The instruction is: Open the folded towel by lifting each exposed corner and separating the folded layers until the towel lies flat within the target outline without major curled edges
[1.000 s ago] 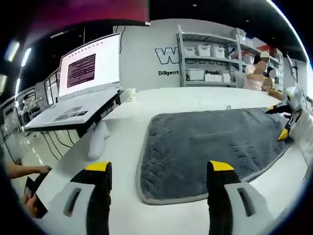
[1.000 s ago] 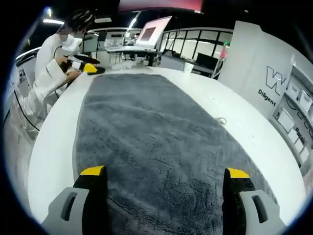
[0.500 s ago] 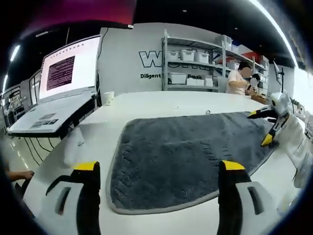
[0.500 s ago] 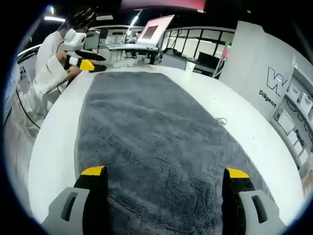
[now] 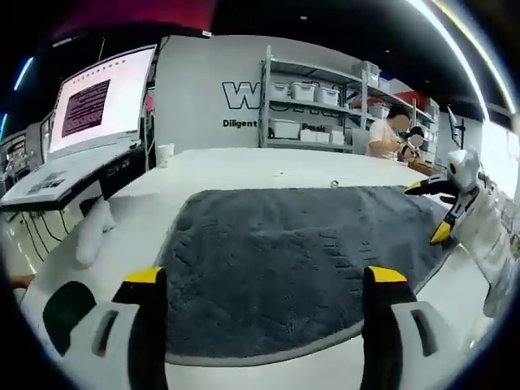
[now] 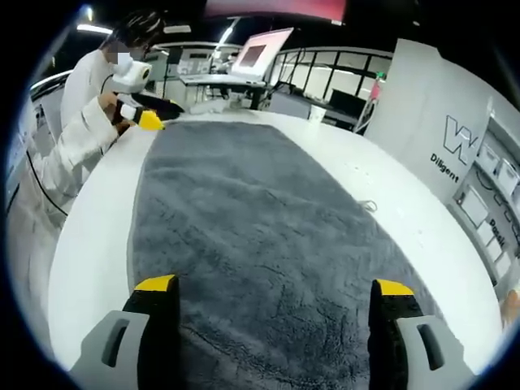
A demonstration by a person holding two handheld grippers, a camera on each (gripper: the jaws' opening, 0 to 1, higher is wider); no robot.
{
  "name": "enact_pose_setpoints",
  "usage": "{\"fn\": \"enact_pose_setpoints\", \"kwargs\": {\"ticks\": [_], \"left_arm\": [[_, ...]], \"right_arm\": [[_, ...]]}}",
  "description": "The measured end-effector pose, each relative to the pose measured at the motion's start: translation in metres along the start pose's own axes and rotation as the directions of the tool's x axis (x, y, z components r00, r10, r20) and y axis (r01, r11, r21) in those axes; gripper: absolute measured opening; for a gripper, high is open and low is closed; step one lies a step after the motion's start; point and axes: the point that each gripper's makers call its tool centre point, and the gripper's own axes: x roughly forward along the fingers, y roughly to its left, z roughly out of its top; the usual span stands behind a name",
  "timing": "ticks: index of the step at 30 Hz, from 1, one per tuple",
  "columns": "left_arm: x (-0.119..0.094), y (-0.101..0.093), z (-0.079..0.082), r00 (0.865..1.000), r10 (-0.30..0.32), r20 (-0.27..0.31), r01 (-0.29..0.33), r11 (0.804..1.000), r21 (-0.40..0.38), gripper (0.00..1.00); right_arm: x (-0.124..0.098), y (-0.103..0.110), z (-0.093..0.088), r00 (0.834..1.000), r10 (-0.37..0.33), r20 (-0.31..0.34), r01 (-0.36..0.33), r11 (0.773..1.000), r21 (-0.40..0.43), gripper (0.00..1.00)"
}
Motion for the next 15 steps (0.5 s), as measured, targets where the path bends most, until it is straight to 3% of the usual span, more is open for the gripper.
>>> {"fn": "enact_pose_setpoints", "kwargs": {"ticks": [4, 8, 10, 11, 15], "left_arm": [[0.011, -0.005, -0.013, 1.000, -0.009, -0.029, 0.009, 1.000, -0.012, 0.97], [0.019, -0.005, -0.033, 0.994, 0.016, -0.104, -0.013, 0.999, 0.029, 0.98], [0.020, 0.001, -0.035, 0.992, 0.054, -0.110, -0.044, 0.994, 0.098, 0.95], [0.020, -0.003, -0.034, 0.994, 0.040, -0.102, -0.033, 0.997, 0.064, 0.96], [0.019, -0.001, -0.034, 0.995, 0.037, -0.091, -0.030, 0.997, 0.072, 0.96]], "right_arm": [[0.002, 0.001, -0.002, 1.000, 0.006, -0.009, -0.006, 1.000, -0.001, 0.96], [0.003, 0.000, -0.003, 1.000, 0.009, -0.012, -0.009, 1.000, 0.005, 0.96], [0.004, 0.001, -0.004, 1.000, 0.009, -0.015, -0.009, 1.000, 0.007, 0.96], [0.004, 0.001, -0.004, 1.000, 0.011, -0.016, -0.011, 1.000, 0.005, 0.96], [0.004, 0.003, -0.004, 1.000, 0.022, -0.020, -0.022, 1.000, -0.003, 0.95]]}}
